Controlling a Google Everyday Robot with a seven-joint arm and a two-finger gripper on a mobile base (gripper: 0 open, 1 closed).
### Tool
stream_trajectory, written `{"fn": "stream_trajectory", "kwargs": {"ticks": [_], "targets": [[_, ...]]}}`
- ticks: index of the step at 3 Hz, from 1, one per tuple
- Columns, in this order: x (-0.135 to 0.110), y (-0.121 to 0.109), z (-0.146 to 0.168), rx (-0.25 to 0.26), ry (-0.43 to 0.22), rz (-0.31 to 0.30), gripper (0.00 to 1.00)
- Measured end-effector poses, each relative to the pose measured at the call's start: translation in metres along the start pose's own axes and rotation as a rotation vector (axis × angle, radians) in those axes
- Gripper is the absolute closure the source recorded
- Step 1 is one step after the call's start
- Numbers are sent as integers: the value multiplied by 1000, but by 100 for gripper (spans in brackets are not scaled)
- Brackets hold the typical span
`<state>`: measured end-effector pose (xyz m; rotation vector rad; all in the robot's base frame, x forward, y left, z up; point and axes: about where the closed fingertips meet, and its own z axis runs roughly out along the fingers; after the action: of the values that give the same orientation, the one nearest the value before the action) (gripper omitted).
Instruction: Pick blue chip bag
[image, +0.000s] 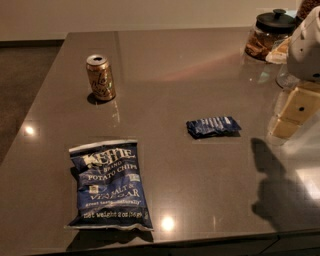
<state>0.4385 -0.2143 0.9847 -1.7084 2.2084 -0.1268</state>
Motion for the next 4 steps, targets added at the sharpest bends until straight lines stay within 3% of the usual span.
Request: {"fn": "stream_trajectory", "kwargs": {"ticks": [1, 2, 4], "targets": [[0, 0, 0, 0, 0, 0, 0], [-11, 11, 10, -41, -27, -47, 0], [-49, 56, 36, -195, -132, -234, 0]]}}
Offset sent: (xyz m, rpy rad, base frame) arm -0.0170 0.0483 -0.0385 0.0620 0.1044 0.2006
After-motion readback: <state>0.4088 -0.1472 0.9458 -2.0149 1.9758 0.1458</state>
